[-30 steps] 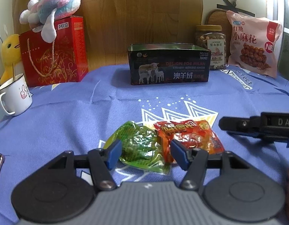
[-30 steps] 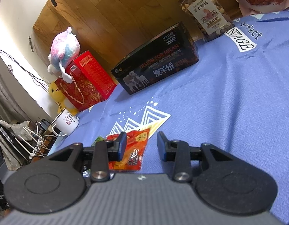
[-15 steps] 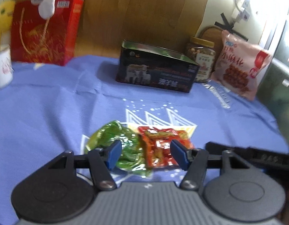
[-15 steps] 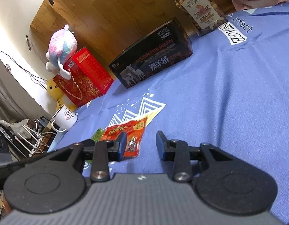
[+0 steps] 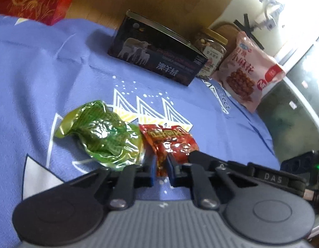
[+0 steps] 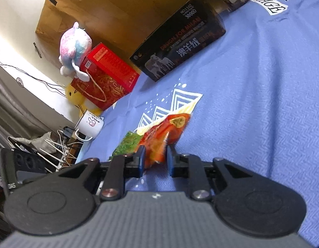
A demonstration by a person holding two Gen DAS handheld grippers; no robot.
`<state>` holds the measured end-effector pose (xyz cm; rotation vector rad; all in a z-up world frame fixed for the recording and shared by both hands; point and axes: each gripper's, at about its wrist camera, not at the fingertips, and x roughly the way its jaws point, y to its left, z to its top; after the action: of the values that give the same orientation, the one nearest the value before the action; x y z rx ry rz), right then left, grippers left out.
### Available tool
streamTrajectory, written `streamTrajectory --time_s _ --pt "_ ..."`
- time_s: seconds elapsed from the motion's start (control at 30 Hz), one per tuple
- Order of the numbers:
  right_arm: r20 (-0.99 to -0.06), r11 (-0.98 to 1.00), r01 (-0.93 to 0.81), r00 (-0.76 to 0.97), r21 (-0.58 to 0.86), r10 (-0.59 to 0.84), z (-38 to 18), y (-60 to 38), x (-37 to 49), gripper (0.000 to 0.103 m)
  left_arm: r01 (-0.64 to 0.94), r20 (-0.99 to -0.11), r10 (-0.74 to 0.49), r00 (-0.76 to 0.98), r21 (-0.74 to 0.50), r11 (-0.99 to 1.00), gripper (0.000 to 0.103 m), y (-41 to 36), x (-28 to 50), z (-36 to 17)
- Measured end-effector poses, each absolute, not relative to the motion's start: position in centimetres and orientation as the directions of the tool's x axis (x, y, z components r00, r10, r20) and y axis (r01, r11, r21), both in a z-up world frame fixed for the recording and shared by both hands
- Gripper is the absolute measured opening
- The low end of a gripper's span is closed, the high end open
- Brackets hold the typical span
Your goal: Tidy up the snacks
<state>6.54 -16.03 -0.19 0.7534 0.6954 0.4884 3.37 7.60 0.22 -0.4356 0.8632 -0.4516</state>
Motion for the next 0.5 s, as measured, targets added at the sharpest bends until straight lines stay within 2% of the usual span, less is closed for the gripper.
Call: streamTrajectory --time_s 0.07,0.3,0.5 --pt "-0.397 0.651 -0.156 0.679 0.743 0.617 0.0 -15.8 6.4 0.018 0.189 -0.614 -0.544 0.572 -0.547 0.815 0.010 7.9 3.5 0.4" --pt "-0.361 0.682 -0.218 0.715 0.698 0.599 2.6 -15.6 6.8 0.017 0.254 -0.577 -0.530 0.621 -0.491 0.833 0.010 7.0 4.9 4.5" --pt "-0.297 0.716 -0.288 0.766 0.636 0.571 7.1 -16.3 11.5 0.017 0.299 -0.521 -0.502 0.690 -0.426 0.854 0.010 5.6 10.6 9.4"
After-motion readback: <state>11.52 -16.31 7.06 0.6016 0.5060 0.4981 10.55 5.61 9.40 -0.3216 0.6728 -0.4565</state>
